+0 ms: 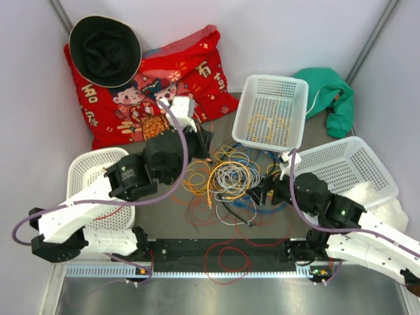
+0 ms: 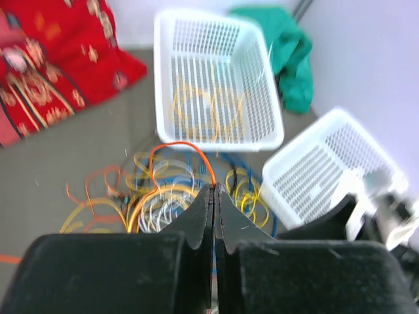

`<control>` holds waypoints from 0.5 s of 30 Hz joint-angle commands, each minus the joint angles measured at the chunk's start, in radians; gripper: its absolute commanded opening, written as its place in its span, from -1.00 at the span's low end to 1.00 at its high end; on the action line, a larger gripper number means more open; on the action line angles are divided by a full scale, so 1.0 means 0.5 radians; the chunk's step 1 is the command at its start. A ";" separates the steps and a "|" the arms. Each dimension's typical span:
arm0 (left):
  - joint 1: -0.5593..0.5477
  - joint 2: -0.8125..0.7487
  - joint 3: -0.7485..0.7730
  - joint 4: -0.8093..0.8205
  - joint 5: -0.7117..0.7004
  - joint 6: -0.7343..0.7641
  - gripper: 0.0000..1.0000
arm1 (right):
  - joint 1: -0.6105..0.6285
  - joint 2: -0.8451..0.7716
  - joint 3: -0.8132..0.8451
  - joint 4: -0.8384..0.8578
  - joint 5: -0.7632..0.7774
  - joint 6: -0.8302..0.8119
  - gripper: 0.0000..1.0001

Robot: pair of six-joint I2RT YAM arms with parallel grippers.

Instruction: Untangle the cables

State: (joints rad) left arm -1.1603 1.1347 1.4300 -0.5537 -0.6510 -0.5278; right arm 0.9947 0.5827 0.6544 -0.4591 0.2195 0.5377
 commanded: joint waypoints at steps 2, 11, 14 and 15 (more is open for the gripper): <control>0.053 0.179 0.413 -0.077 0.001 0.279 -1.00 | 0.020 0.006 0.020 0.249 -0.206 -0.060 0.73; 0.053 0.412 0.992 -0.184 0.029 0.482 -1.00 | 0.020 0.221 0.191 0.510 -0.197 -0.244 0.73; 0.053 0.470 1.232 -0.224 -0.011 0.574 -1.00 | 0.017 0.319 0.253 0.574 -0.209 -0.296 0.74; 0.053 0.489 1.281 -0.218 -0.017 0.589 -1.00 | 0.020 0.335 0.253 0.599 -0.218 -0.305 0.74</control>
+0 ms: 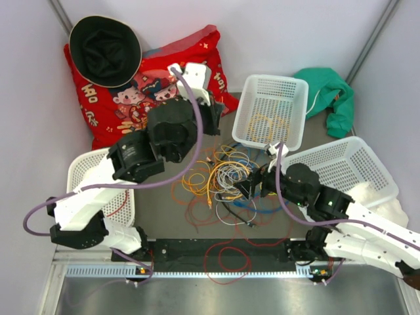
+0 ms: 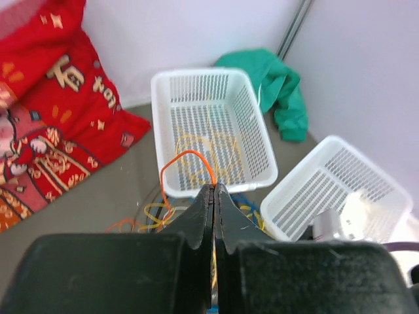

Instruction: Untangle the cables

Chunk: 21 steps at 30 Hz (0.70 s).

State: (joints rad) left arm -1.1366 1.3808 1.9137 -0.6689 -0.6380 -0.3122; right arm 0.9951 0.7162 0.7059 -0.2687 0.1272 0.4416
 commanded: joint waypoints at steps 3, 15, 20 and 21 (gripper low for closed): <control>0.006 0.003 0.464 0.052 -0.040 0.216 -1.00 | 0.019 0.111 0.116 0.356 -0.037 -0.122 0.75; 0.006 0.006 0.538 0.077 0.073 0.189 -1.00 | 0.019 0.690 0.367 1.003 -0.218 -0.110 0.77; 0.006 -0.009 0.514 0.071 0.080 0.173 -1.00 | 0.019 1.021 0.548 1.136 -0.199 -0.110 0.77; 0.006 -0.010 0.511 0.068 0.083 0.170 -1.00 | 0.022 1.064 0.579 1.142 -0.193 -0.107 0.77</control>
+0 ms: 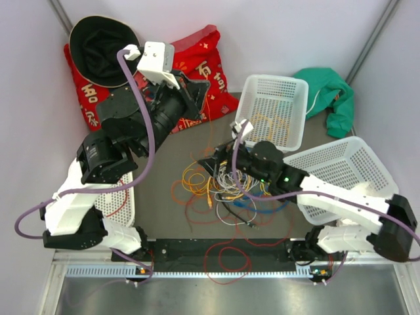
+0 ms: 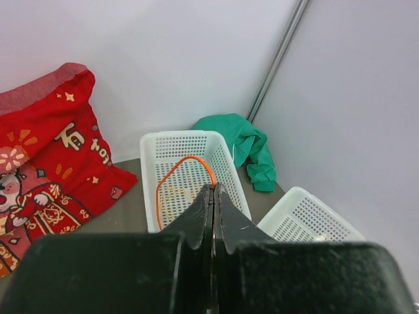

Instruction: Untangle the cables

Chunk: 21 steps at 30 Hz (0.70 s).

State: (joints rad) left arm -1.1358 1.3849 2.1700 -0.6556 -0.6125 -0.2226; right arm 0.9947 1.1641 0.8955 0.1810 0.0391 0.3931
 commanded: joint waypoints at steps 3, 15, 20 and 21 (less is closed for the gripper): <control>0.004 -0.030 -0.005 0.023 0.031 -0.015 -1.00 | 0.017 0.328 0.289 0.282 0.014 0.011 0.66; 0.004 -0.297 -0.348 0.084 -0.140 -0.064 -1.00 | -0.072 0.283 0.206 0.305 0.164 0.079 -1.00; 0.004 -0.609 -0.897 0.221 -0.379 -0.180 -1.00 | -0.078 0.037 0.717 -0.462 0.323 -0.255 -1.00; 0.004 -0.665 -1.007 0.261 -0.407 -0.211 -1.00 | -0.075 0.034 0.822 -0.585 0.330 -0.289 -1.00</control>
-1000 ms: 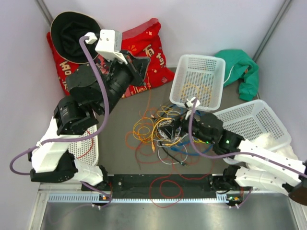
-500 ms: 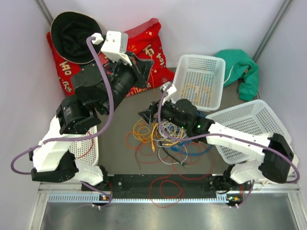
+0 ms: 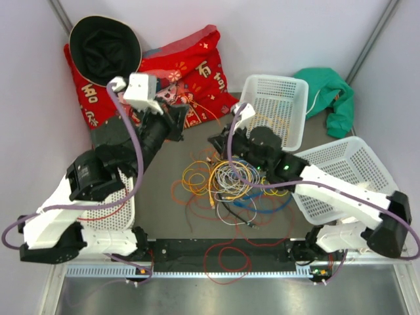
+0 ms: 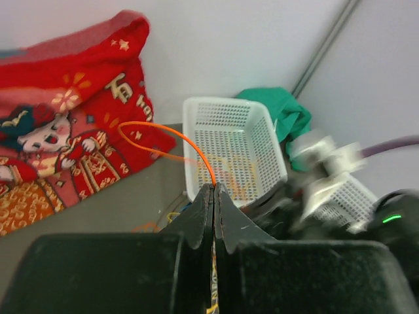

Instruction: Untangle the cables

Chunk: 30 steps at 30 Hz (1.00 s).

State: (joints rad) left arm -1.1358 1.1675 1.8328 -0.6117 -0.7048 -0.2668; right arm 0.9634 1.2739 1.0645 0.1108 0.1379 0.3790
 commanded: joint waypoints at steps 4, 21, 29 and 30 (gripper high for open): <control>0.004 -0.561 -1.034 0.416 -0.195 -0.258 -0.68 | -0.015 -0.158 1.017 -1.048 0.181 -0.356 -1.00; 0.004 -1.114 -1.845 1.023 0.070 -0.203 0.98 | -0.012 -0.069 1.433 -1.596 0.224 -0.378 -1.00; 0.004 -1.090 -2.104 1.680 0.636 0.138 0.98 | -0.015 -0.127 1.381 -1.642 0.096 -0.292 -1.00; 0.004 -1.047 -2.150 1.741 0.673 0.187 0.98 | -0.015 -0.127 1.396 -1.651 0.074 -0.280 -1.00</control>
State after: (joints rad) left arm -1.1332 0.5850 0.8021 0.0338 -0.5453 -0.2932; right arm 0.9604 1.2438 1.7359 -0.7071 0.2211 0.2115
